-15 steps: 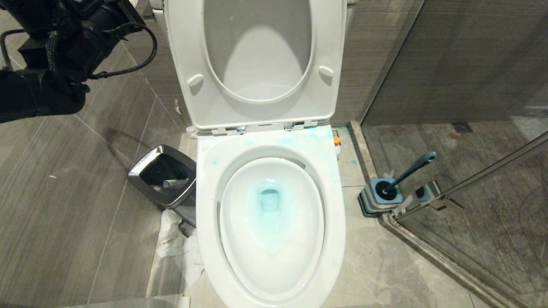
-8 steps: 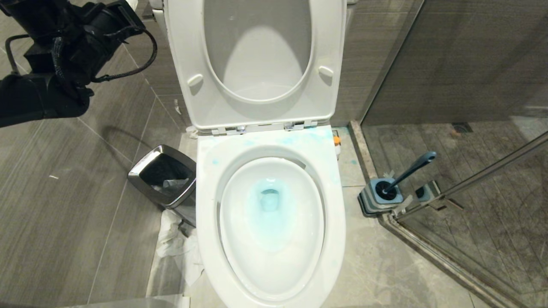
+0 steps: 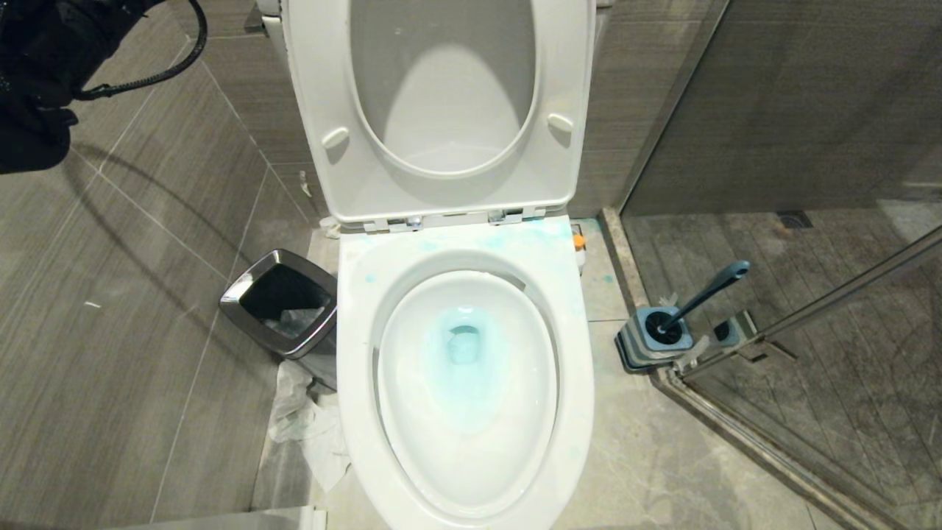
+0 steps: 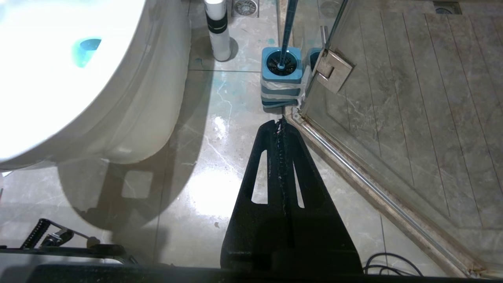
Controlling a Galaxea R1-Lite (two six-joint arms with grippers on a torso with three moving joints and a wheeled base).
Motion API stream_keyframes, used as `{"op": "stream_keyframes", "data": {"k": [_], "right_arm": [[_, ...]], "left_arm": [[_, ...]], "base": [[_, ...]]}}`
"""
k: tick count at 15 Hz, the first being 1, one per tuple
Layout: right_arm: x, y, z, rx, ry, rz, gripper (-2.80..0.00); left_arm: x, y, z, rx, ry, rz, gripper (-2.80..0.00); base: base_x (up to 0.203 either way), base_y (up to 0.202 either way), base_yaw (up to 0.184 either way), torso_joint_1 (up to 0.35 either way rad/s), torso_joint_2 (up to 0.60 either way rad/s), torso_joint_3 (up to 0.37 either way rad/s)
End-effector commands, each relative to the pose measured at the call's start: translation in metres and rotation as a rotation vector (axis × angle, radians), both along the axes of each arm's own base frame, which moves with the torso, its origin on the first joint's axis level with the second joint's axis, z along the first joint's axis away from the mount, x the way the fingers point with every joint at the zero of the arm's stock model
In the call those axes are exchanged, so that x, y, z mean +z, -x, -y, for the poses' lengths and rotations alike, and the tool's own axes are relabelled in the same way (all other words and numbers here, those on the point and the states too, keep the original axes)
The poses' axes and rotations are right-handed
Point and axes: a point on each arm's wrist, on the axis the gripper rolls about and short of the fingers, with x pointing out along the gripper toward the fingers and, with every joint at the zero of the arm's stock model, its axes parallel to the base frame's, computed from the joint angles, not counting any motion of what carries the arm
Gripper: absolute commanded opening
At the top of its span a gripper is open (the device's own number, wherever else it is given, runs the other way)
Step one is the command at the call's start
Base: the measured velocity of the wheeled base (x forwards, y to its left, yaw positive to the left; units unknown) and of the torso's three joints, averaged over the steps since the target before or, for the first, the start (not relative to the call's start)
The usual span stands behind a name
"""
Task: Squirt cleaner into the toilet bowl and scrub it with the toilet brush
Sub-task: Flush the toilet
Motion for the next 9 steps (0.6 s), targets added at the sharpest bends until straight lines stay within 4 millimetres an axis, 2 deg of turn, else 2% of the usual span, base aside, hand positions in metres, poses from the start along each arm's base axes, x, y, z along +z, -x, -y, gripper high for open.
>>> {"op": "stream_keyframes", "data": {"k": [1, 9], "right_arm": [[0.0, 0.0, 0.0, 0.002, 0.0, -0.001, -2.8], [0.0, 0.0, 0.0, 0.0, 0.0, -0.001, -2.8]], "left_arm": [[0.006, 0.009, -0.004, 0.027, -0.015, -0.003, -2.8], [0.014, 0.02, -0.015, 0.151, -0.075, 0.024, -2.8]], "base": [[0.0, 0.0, 0.0, 0.0, 0.0, 0.0], [0.0, 0.0, 0.0, 0.0, 0.0, 0.0]]}}
